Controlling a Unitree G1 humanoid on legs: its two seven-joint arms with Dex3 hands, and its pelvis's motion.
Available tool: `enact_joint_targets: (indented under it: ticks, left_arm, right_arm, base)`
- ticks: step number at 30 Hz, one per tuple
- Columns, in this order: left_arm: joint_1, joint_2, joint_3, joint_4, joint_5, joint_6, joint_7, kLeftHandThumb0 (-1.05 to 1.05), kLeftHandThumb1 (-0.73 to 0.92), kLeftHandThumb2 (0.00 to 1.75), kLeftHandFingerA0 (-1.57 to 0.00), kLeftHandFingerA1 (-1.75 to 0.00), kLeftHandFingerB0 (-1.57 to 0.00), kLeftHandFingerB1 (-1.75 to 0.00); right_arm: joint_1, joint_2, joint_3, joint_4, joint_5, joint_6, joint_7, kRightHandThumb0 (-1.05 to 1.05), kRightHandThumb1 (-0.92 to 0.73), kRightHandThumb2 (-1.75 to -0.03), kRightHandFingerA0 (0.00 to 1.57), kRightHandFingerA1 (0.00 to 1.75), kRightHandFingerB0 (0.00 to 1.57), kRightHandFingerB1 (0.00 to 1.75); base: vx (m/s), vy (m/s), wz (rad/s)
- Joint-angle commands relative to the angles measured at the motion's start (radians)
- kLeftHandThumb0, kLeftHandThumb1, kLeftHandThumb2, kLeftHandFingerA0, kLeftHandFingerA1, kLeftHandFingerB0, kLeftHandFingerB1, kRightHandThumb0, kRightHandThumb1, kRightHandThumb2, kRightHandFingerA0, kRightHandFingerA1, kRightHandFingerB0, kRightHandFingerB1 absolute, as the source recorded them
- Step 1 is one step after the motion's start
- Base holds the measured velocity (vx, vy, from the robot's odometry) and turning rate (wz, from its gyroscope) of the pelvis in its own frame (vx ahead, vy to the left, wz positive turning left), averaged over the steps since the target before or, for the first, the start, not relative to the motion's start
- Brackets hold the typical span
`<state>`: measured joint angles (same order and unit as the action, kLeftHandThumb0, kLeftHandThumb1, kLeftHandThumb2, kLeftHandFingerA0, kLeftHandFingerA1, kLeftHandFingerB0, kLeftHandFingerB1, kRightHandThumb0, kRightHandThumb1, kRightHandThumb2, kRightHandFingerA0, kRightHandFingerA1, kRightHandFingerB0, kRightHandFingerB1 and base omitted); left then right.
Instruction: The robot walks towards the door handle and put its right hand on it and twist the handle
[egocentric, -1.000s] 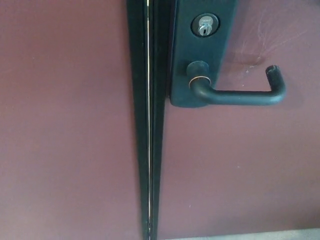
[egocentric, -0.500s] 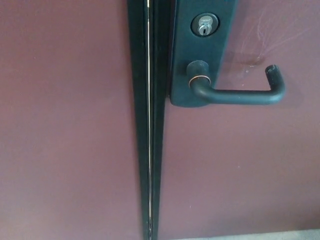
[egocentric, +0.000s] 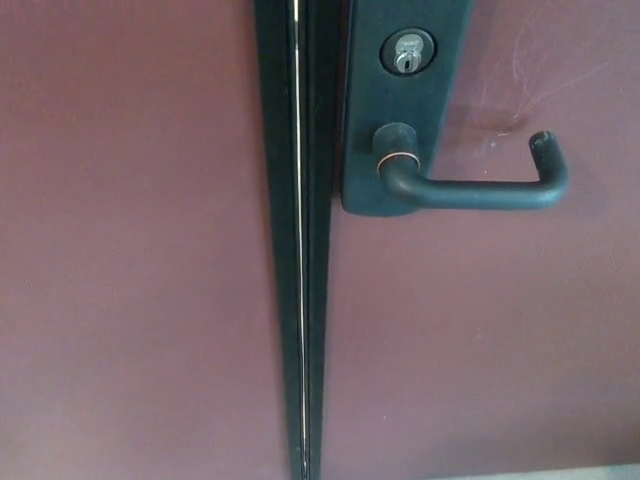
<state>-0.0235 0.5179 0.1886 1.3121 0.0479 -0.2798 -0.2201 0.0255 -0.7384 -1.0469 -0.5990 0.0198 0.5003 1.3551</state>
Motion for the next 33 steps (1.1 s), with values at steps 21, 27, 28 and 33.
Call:
enact_joint_targets:
  ticks: [21,27,28,33]
  left_arm:
    - [0.025,-0.039,0.007,0.001,-0.013,-0.009,-0.016,-0.31,0.3,0.59,-0.64,-0.85,-0.54,-0.71]
    - [0.009,-0.035,0.007,-0.002,-0.013,-0.009,-0.015,-0.32,0.3,0.59,-0.62,-0.85,-0.53,-0.7]
    - [0.009,-0.035,0.007,-0.002,-0.013,-0.009,-0.015,-0.32,0.3,0.59,-0.62,-0.85,-0.53,-0.7]
    - [-0.014,-0.038,-0.011,-0.004,0.007,-0.016,0.003,-0.29,0.3,0.61,-0.64,-0.86,-0.54,-0.7]
  right_arm:
    - [0.106,0.635,0.884,1.315,-0.495,-0.502,-1.112,-0.76,-0.51,-0.83,0.27,0.44,0.19,0.39]
    - [0.068,0.635,0.907,1.58,-0.483,-0.532,-1.269,-0.73,-0.63,-0.6,0.24,0.32,0.21,0.28]
    - [0.064,0.633,0.912,1.59,-0.479,-0.537,-1.275,-0.73,-0.63,-0.6,0.24,0.32,0.21,0.28]
    - [0.01,0.578,0.953,1.707,-0.484,-0.473,-1.299,-0.73,-0.65,-0.6,0.22,0.32,0.19,0.27]
  base:
    - [0.0,0.0,0.0]
    - [0.0,0.0,0.0]
    - [0.0,0.0,0.0]
    - [0.0,0.0,0.0]
